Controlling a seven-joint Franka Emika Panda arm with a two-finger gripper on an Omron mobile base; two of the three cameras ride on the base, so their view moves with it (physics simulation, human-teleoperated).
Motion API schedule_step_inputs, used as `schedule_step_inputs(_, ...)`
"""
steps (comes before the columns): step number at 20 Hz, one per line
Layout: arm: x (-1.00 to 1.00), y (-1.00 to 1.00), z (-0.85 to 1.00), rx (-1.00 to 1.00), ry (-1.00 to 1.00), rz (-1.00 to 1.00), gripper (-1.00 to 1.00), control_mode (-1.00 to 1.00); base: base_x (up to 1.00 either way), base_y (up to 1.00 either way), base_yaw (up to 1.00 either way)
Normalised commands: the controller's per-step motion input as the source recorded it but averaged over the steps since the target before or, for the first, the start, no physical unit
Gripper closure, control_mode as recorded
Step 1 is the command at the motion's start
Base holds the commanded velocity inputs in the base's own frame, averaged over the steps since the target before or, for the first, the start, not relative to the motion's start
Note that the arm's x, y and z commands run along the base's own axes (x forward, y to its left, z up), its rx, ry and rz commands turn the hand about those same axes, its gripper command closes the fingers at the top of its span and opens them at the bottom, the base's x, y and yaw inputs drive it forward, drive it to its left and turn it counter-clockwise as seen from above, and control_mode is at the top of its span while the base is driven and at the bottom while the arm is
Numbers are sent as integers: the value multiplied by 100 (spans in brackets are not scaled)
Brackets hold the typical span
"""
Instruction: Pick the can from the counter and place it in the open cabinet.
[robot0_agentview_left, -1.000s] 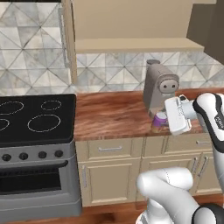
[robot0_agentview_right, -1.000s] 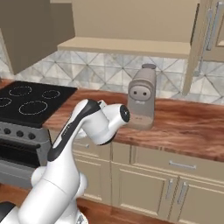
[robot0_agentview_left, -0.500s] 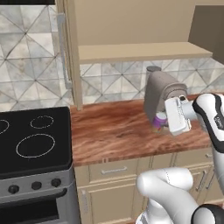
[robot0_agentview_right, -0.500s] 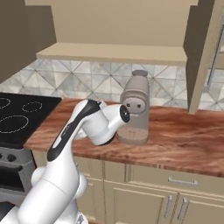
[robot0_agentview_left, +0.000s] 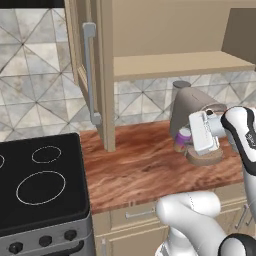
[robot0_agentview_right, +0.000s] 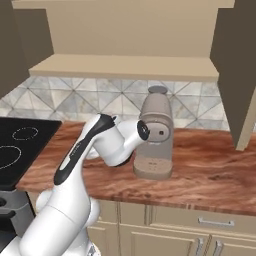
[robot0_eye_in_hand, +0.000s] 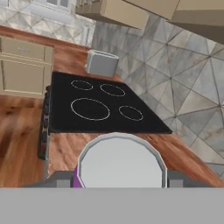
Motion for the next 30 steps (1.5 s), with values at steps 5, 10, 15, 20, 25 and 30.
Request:
schedule_step_inputs(5, 0, 0, 0, 0, 0, 0, 100, 100, 46, 4, -6)
schedule_step_inputs(10, 0, 0, 0, 0, 0, 0, 100, 100, 8, 5, -2)
schedule_step_inputs(15, 0, 0, 0, 0, 0, 0, 100, 100, 0, 0, 0)
schedule_step_inputs(20, -6, -1, 3, 0, -2, -3, 100, -100, -8, -1, -5)
schedule_step_inputs(25, -34, -13, 28, 0, -7, -23, 100, -100, 0, 0, 0)
schedule_step_inputs(30, -29, -28, 28, 0, 0, -26, 100, -100, 0, 0, 0)
